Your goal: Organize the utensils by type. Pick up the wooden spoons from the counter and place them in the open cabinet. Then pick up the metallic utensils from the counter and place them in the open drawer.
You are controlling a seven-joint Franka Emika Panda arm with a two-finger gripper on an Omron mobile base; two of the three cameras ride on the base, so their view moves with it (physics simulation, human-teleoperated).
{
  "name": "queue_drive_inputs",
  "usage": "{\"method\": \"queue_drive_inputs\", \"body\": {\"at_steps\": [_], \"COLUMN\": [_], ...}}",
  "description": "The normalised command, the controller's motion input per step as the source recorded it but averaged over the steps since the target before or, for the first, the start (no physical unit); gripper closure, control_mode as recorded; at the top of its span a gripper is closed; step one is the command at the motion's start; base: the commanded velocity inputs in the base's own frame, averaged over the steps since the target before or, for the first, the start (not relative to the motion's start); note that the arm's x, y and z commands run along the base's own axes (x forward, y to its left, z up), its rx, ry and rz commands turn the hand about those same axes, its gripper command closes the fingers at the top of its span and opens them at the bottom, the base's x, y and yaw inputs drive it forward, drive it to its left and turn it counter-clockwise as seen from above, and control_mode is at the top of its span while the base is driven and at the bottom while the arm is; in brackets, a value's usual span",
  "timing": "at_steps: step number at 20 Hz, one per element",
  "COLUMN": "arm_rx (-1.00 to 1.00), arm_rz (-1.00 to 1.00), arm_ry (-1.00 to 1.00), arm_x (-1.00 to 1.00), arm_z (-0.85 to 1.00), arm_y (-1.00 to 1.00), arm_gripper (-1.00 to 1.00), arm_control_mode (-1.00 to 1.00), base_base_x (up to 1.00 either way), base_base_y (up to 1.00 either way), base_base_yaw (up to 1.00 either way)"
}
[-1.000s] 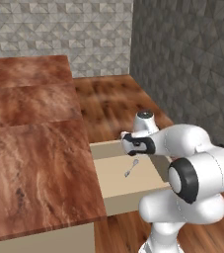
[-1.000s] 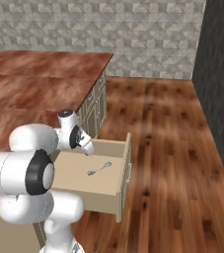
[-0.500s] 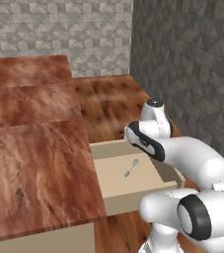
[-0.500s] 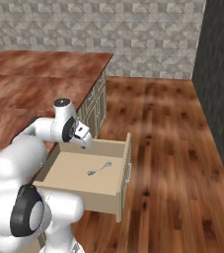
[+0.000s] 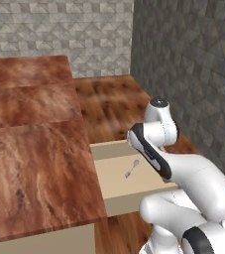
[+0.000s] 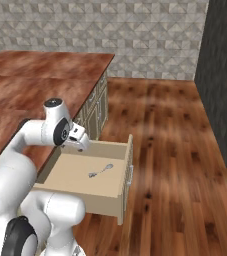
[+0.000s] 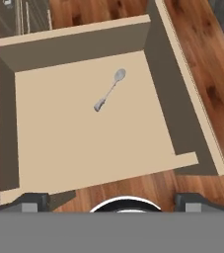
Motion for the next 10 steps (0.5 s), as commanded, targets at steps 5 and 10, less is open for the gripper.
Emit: {"method": "queue_drive_inputs", "body": {"at_steps": [5, 10], "arm_rx": [0.00, 0.00], "arm_rz": [0.00, 0.00], "arm_ry": [0.01, 0.00], "arm_x": [0.00, -0.02], "arm_z": [-0.01, 0.00], "arm_y": [0.00, 0.00], "arm_gripper": [-1.00, -1.00], "arm_control_mode": [-1.00, -1.00], "base_base_x": [0.00, 0.00], "base_base_y": [0.00, 0.00], "base_base_yaw": [0.00, 0.00]}}
